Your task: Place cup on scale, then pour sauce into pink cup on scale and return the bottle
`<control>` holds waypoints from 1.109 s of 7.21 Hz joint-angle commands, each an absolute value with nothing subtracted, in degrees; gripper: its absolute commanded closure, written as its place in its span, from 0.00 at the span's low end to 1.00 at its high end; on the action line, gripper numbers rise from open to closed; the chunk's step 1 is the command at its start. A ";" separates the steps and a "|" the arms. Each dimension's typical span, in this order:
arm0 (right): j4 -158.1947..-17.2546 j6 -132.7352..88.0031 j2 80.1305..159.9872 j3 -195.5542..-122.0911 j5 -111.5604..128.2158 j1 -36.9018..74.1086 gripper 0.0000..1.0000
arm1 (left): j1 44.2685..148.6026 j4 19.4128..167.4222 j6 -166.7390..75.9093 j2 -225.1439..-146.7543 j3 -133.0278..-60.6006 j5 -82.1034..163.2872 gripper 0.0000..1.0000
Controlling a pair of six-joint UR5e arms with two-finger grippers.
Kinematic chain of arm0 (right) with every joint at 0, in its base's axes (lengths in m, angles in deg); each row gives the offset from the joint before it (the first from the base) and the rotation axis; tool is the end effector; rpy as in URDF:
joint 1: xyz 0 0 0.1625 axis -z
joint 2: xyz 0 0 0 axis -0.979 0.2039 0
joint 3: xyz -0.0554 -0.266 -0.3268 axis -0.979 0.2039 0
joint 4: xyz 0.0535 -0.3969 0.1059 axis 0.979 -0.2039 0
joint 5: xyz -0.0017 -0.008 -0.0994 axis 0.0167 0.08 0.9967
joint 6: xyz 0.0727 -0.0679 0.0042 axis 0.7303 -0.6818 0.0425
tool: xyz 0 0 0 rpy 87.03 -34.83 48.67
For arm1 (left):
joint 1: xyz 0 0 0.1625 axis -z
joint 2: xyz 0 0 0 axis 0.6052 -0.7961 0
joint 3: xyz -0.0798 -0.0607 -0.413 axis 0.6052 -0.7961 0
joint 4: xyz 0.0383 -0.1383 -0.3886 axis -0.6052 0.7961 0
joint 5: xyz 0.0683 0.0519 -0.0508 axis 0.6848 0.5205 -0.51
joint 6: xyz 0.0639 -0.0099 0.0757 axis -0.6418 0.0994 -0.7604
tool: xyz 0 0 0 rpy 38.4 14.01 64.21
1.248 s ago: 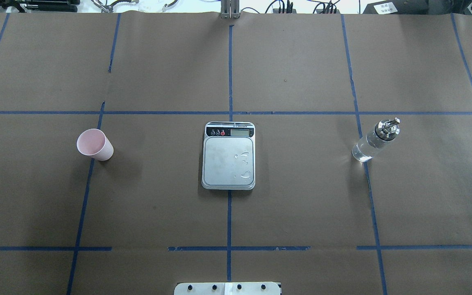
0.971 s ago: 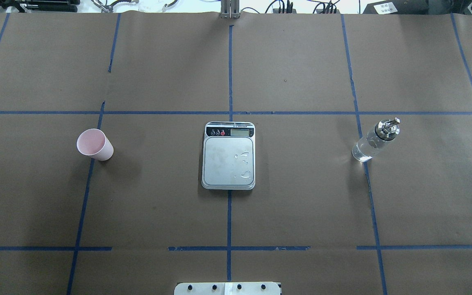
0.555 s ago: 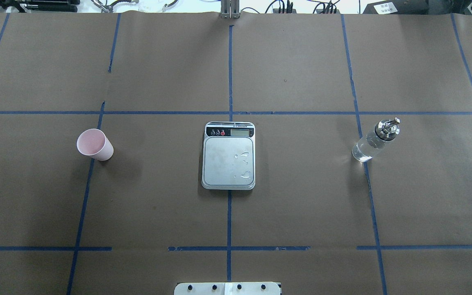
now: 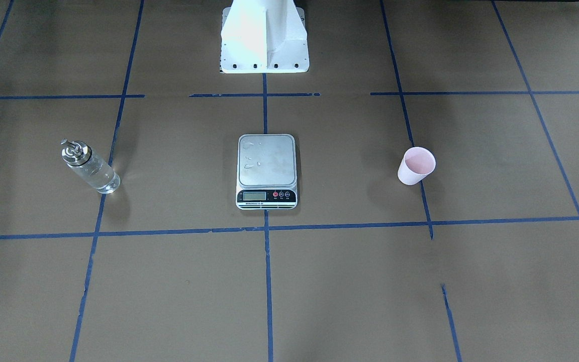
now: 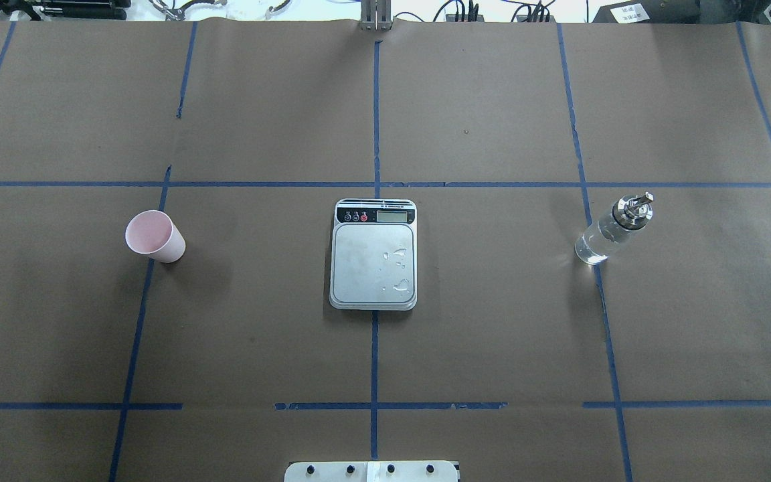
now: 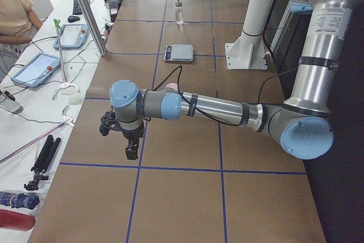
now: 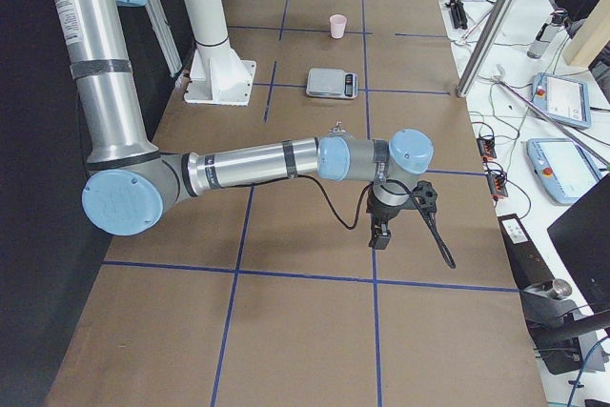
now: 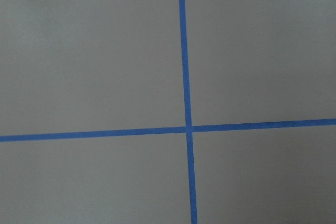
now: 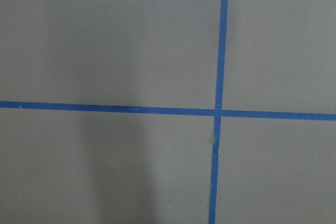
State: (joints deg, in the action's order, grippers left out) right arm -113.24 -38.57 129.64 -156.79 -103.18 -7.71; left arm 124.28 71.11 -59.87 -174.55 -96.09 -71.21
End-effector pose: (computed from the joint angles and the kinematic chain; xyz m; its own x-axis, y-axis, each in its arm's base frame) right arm 0.0236 -0.5646 0.5745 0.7122 -0.0357 0.7011 0.0670 0.9976 -0.0173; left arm -0.0359 -0.5641 0.5750 0.7190 0.1802 -0.6712 -0.0470 0.9762 0.2118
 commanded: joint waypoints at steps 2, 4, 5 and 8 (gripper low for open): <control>-105.22 -38.34 131.19 -156.71 -104.88 -6.14 0.00 | 106.90 91.85 -36.45 -172.95 -97.16 -75.69 0.00; -105.02 -38.43 131.29 -156.79 -105.76 -5.79 0.00 | 98.81 93.24 -19.78 -174.35 -101.36 -71.41 0.03; -104.76 -38.51 131.29 -156.62 -107.85 -5.79 0.00 | 96.76 93.15 -13.80 -174.44 -103.30 -70.86 0.06; -104.67 -38.52 131.55 -156.62 -108.57 -5.35 0.00 | 87.26 93.07 -5.41 -176.19 -104.19 -64.79 0.06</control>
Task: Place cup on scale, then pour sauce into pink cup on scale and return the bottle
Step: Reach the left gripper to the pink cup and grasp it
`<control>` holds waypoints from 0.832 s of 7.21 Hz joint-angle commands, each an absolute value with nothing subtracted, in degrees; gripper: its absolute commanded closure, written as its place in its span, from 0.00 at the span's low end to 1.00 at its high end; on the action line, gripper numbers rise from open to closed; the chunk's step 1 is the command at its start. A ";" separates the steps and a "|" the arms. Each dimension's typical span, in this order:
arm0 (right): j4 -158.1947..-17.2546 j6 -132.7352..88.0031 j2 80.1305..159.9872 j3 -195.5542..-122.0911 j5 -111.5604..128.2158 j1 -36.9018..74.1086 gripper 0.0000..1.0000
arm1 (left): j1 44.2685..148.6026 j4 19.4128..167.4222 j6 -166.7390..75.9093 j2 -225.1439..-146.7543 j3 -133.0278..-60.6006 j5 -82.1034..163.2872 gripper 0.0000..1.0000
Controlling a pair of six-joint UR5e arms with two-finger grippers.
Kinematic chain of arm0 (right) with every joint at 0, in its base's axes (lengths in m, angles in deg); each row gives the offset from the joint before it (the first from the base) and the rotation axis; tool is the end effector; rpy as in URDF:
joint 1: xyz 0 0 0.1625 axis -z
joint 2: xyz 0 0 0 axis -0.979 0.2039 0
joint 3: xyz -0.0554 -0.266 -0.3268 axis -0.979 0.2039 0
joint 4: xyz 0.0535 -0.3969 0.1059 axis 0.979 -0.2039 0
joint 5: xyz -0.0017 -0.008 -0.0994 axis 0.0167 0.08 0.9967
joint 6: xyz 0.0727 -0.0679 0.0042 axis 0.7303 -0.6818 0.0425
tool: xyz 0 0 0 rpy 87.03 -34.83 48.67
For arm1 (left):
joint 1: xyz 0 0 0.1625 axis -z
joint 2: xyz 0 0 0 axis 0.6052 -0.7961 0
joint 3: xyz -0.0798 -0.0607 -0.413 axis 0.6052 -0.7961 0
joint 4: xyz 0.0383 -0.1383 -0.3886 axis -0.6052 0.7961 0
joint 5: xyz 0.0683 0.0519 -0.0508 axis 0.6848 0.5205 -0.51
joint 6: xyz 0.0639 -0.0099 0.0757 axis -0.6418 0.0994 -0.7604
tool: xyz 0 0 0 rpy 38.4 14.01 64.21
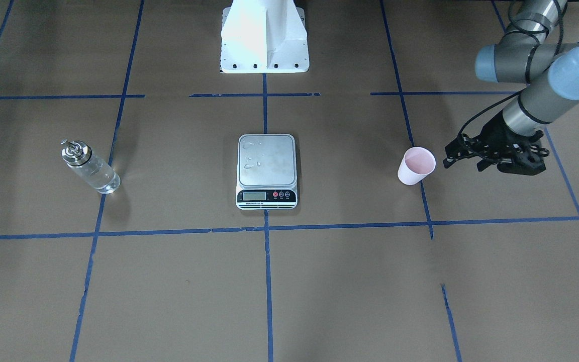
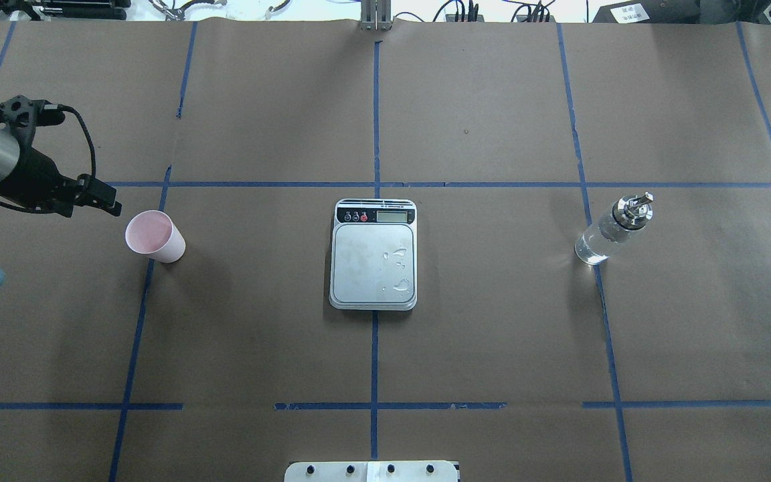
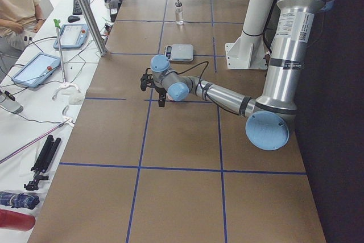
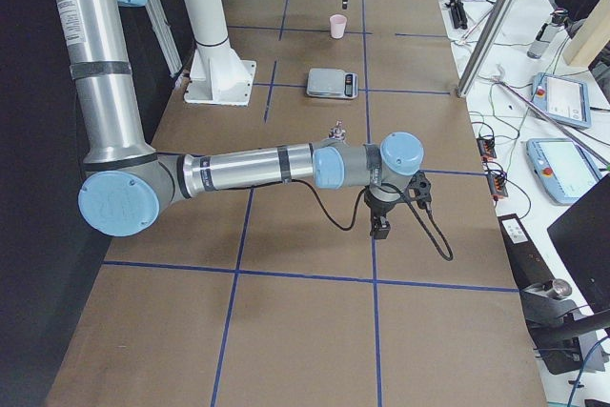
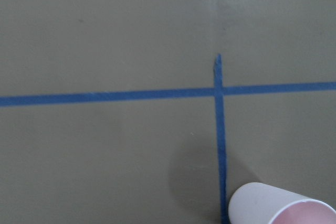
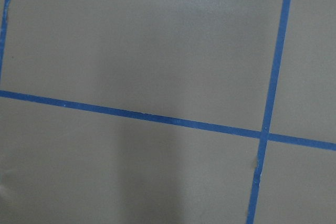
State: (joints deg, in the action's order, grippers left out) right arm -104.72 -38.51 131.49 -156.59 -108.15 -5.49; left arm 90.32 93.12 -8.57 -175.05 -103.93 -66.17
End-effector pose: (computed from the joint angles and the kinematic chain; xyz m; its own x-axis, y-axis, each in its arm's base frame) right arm -0.0037 -0.5603 0.5727 0.6380 -0.1397 0.7572 0.1047 0.9900 0.0944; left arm 0.2828 -0.4956 0.4591 0.5784 0.0423 -0.8147 0.0195 0.9977 0.0656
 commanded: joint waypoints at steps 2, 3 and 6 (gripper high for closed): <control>-104.76 -38.52 131.64 -156.44 -108.57 -5.35 0.00 | 85.16 93.07 -5.39 -176.11 -103.93 -64.70 0.07; -104.76 -38.52 131.64 -156.44 -108.57 -5.35 0.00 | 84.62 93.07 -5.48 -175.85 -104.02 -64.70 0.11; -104.76 -38.52 131.73 -156.27 -108.66 -5.35 0.00 | 84.35 92.89 -5.30 -176.28 -104.01 -64.88 1.00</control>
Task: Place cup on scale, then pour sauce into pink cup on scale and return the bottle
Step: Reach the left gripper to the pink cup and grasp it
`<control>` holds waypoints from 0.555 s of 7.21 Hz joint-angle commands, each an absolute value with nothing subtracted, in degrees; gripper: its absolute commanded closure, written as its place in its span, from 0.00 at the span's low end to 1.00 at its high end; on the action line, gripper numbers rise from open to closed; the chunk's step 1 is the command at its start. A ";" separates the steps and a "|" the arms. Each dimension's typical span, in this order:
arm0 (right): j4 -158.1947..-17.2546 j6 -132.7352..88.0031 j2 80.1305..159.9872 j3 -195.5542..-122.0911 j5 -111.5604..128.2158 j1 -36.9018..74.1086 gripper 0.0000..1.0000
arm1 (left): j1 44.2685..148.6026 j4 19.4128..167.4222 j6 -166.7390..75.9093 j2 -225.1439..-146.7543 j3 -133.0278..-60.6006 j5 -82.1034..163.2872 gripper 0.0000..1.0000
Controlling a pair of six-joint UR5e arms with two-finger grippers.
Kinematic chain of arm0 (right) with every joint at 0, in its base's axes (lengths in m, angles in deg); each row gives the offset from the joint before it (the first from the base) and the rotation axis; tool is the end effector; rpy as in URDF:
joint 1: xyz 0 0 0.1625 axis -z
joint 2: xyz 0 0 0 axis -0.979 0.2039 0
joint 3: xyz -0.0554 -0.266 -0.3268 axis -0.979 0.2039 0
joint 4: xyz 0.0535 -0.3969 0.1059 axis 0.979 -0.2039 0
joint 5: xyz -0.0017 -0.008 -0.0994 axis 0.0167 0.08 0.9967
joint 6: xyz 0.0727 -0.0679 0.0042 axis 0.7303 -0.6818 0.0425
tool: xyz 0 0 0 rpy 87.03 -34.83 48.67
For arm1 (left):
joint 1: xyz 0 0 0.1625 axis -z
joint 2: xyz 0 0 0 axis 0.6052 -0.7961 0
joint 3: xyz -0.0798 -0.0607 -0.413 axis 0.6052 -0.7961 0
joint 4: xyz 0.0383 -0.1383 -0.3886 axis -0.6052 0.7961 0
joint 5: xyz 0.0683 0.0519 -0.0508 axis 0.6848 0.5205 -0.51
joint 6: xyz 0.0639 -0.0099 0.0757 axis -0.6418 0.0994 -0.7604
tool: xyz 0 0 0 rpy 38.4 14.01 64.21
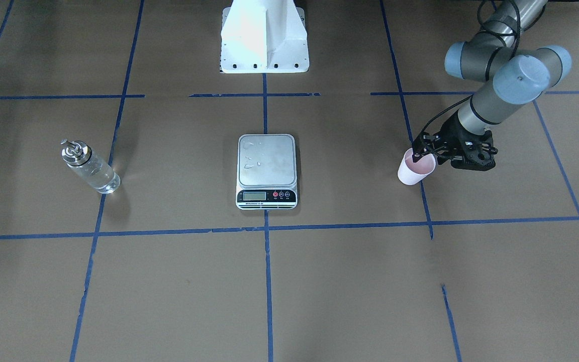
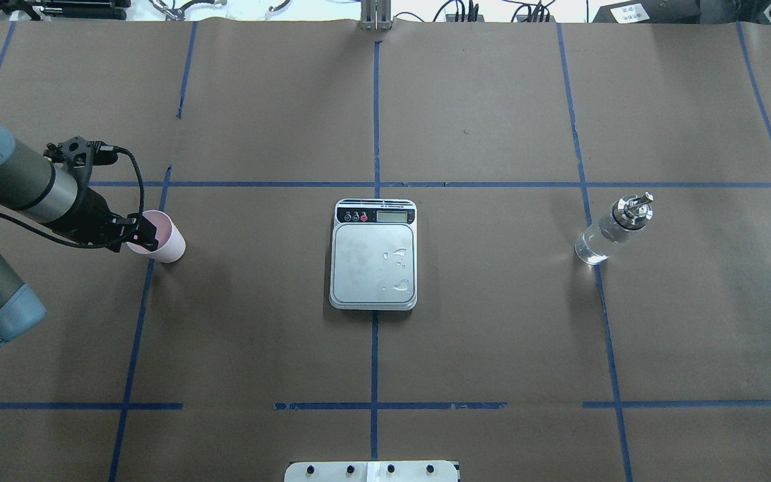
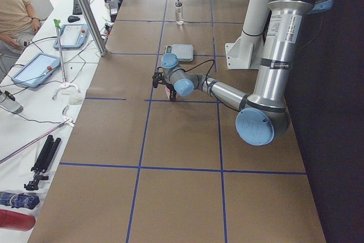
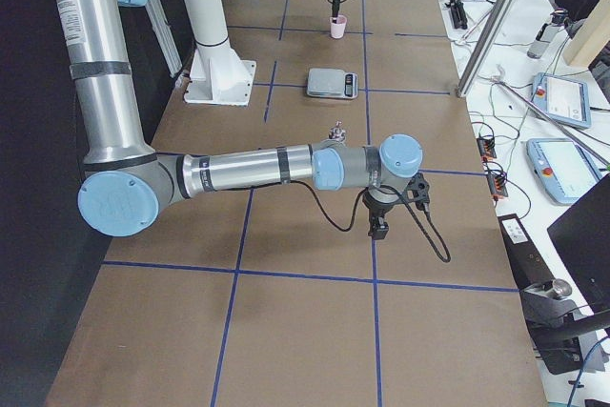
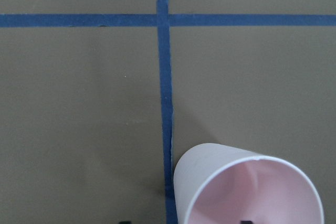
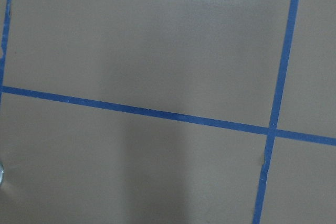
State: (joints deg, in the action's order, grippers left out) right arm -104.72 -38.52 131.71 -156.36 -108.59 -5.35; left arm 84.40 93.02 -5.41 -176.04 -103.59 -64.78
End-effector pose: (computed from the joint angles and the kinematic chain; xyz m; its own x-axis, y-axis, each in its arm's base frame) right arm -0.0054 -0.5587 0.5762 0.6325 -0.1353 0.7627 0.1074 0.9904 0.0867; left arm 0.3356 -0.4701 0.4535 0.5807 0.0527 -0.8124 -0.0356 0.9986 0.0393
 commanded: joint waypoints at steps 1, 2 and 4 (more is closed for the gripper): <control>-104.67 -38.52 131.73 -156.27 -108.66 -5.35 0.00 | 84.26 92.89 -5.30 -177.16 -103.67 -64.88 1.00; -104.67 -38.52 131.64 -156.35 -108.75 -5.35 0.00 | 84.35 92.80 -4.95 -178.12 -104.02 -64.96 1.00; -104.67 -38.52 131.64 -156.44 -108.92 -5.35 0.00 | 84.79 87.83 5.10 -184.93 -104.71 -64.27 1.00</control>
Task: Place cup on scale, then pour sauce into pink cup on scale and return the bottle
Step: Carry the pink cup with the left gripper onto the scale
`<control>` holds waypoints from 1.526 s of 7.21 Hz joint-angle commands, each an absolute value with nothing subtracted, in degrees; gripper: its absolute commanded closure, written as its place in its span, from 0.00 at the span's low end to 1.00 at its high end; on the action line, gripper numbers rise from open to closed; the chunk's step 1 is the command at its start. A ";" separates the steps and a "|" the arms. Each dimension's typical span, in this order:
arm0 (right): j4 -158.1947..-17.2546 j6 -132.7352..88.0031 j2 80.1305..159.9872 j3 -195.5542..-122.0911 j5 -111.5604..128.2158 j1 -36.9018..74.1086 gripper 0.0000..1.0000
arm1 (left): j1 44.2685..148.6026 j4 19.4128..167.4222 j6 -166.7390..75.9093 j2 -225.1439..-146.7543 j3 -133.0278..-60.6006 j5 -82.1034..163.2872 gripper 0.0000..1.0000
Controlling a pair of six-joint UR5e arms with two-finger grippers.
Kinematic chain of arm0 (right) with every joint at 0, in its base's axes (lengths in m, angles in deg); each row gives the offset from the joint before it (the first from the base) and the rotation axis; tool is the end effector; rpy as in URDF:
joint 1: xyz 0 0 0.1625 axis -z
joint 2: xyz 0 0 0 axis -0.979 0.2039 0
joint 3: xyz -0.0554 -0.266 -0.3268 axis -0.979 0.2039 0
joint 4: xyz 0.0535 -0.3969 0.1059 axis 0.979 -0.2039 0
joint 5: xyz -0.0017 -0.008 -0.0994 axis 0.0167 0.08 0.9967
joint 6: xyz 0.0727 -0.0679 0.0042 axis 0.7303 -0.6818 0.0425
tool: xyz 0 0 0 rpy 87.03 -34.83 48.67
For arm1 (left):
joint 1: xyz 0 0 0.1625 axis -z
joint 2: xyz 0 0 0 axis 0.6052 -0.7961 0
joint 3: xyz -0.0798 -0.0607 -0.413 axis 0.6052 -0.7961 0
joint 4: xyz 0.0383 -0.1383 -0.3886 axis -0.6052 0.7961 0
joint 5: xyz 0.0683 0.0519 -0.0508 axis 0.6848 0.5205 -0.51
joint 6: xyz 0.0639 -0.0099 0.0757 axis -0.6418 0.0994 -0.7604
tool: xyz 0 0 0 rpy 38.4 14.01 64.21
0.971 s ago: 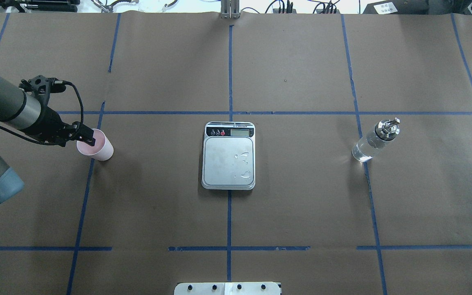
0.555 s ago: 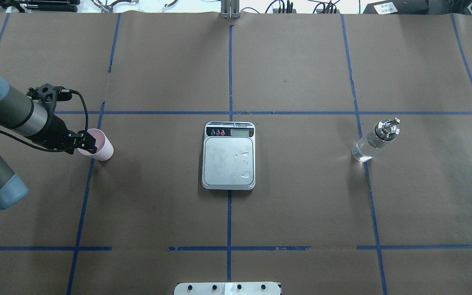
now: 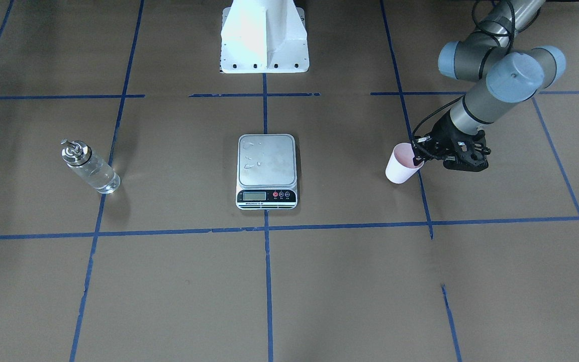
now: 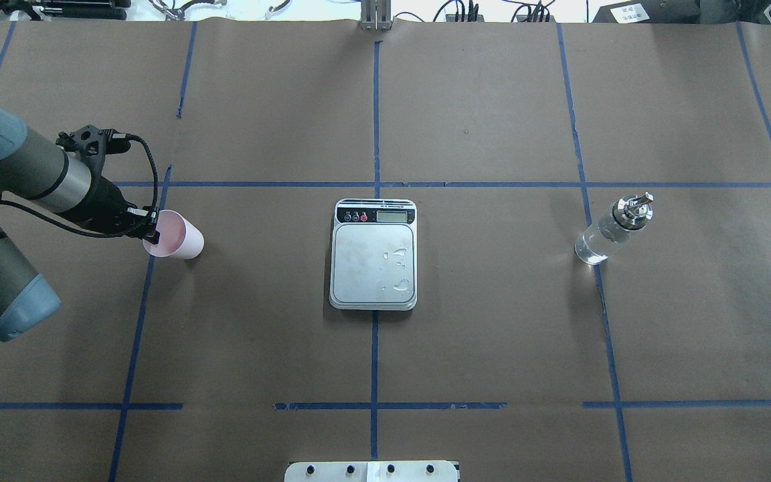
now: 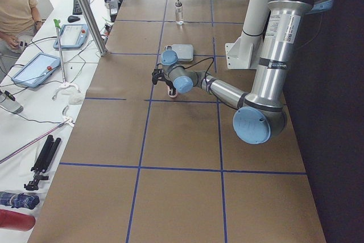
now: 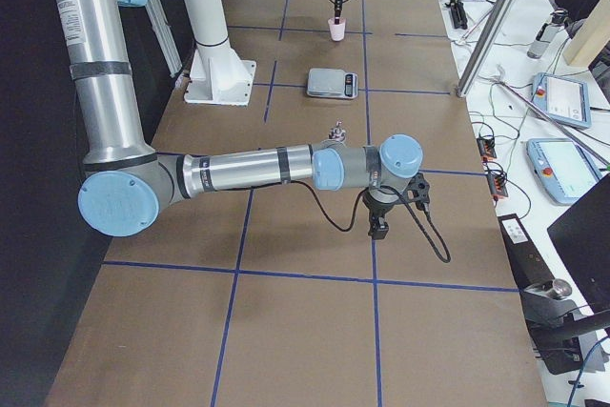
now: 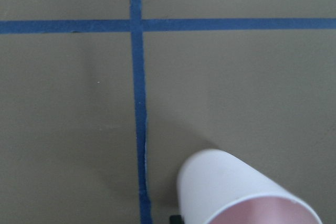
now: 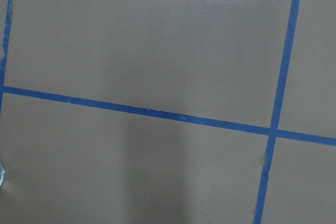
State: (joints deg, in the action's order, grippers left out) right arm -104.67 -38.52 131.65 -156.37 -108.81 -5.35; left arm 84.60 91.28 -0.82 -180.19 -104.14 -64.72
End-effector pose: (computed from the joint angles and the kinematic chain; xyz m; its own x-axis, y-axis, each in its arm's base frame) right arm -0.0057 -0.5591 0.5752 0.6293 -0.1368 0.7650 0.1074 0.9902 0.0888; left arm 0.3465 -0.4850 0.4105 0.5533 0.0019 -0.8330 0.0150 0.9998 0.0122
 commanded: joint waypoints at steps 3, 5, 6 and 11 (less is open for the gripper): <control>-104.67 -38.52 130.76 -156.53 -108.92 -5.17 0.00 | 77.95 70.51 15.15 -203.05 -105.51 -56.73 1.00; -104.67 -38.52 130.76 -156.71 -108.92 -5.09 0.00 | 75.66 69.86 16.41 -206.24 -105.34 -56.35 1.00; -104.67 -38.52 130.85 -156.53 -108.92 -5.09 0.00 | 72.60 69.34 17.02 -206.95 -105.08 -54.44 1.00; -104.67 -38.52 130.85 -156.27 -108.92 -5.09 0.00 | 68.09 69.86 20.36 -210.74 -99.46 -50.20 1.00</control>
